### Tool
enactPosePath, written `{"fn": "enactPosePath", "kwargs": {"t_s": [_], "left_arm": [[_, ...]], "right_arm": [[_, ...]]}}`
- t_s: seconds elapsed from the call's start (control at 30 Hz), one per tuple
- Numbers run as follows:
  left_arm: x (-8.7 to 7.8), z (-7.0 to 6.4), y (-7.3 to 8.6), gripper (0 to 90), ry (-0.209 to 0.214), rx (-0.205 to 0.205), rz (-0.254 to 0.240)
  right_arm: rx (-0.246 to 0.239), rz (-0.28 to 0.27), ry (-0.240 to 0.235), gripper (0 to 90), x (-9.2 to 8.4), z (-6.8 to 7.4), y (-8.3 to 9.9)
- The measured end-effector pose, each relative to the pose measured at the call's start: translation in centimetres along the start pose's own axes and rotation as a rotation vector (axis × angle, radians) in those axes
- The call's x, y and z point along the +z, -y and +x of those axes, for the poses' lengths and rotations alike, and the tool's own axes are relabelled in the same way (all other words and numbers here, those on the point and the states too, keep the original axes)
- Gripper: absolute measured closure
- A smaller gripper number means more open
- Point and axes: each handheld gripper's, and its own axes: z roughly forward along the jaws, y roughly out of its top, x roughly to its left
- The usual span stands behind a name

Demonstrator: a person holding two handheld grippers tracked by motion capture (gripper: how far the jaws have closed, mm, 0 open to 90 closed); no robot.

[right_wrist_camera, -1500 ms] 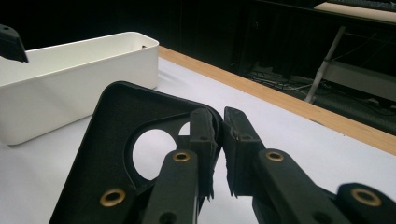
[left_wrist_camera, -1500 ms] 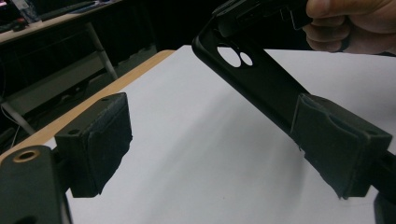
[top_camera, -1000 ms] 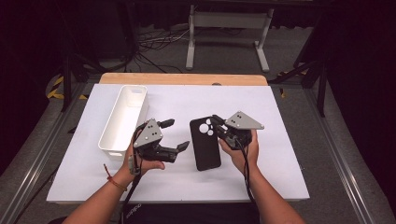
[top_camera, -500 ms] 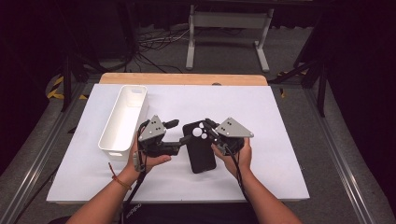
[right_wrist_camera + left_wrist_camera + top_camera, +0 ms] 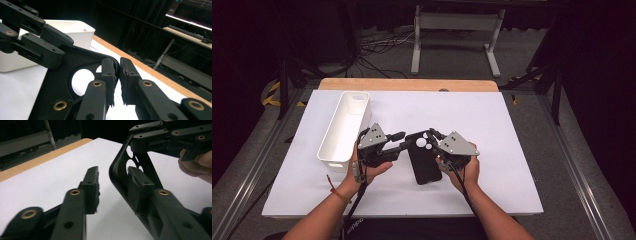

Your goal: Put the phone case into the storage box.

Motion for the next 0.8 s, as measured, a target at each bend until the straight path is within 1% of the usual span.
{"fn": "enactPosePath", "kwargs": {"t_s": [0.03,0.07,0.13,0.2,0.27,0.3,0.33,0.37,0.4,0.43,0.47,0.5,0.6,0.67,0.7,0.77,0.8], "left_arm": [[0.1,0.0,0.0,64.9,0.001,-0.001,0.001],[0.1,-0.1,0.0,67.8,0.003,-0.006,0.004],[0.1,-0.1,0.0,69.3,0.000,-0.002,0.013],[0.1,-0.1,0.0,74.1,-0.004,0.009,0.017],[0.0,-0.1,0.0,74.8,-0.019,0.014,0.022],[0.0,-0.1,0.0,75.3,-0.019,0.014,0.022],[0.0,-0.1,0.0,75.3,-0.017,0.005,0.022],[0.0,-0.1,0.0,76.0,-0.021,0.003,0.022],[-0.1,0.0,0.0,76.7,-0.039,0.012,0.014],[-0.3,0.1,-0.1,78.0,-0.047,0.014,0.015],[-0.3,0.1,0.0,79.0,-0.040,-0.006,0.005],[-0.5,0.3,-0.1,79.5,-0.040,0.000,0.007],[-0.7,0.3,-0.1,80.5,-0.043,-0.003,-0.008],[-0.7,0.3,-0.1,80.7,-0.047,0.002,-0.011],[-0.8,0.3,-0.1,80.7,-0.052,0.014,-0.014],[-0.9,0.3,-0.1,80.8,-0.046,0.018,-0.015],[-1.0,0.3,-0.1,80.9,-0.051,0.026,-0.024]], "right_arm": [[-0.006,0.001,0.000,82.7,0.0,0.1,0.0],[-0.012,-0.003,0.003,82.6,0.0,0.2,0.0],[-0.017,-0.003,0.003,82.6,0.0,0.3,0.0],[-0.029,-0.007,0.013,82.5,-0.1,0.5,0.0],[-0.037,-0.012,0.016,82.4,-0.1,0.7,0.0],[-0.037,-0.012,0.016,82.4,-0.1,0.7,0.0],[-0.040,-0.015,0.014,82.4,-0.1,0.8,0.0],[-0.044,-0.021,0.016,82.3,-0.2,0.8,0.0],[-0.046,-0.020,0.016,82.2,-0.2,0.9,0.0],[-0.053,-0.022,0.014,82.2,-0.2,1.1,0.0],[-0.058,-0.022,0.012,82.2,-0.3,1.2,0.0],[-0.064,-0.026,0.015,82.1,-0.3,1.3,0.0],[-0.072,-0.034,0.018,82.1,-0.4,1.7,-0.2],[-0.072,-0.035,0.014,82.0,-0.4,1.7,-0.2],[-0.072,-0.035,0.011,81.9,-0.5,1.8,-0.2],[-0.071,-0.041,0.014,81.9,-0.5,1.8,-0.2],[-0.072,-0.045,0.009,81.8,-0.6,1.8,-0.3]]}}
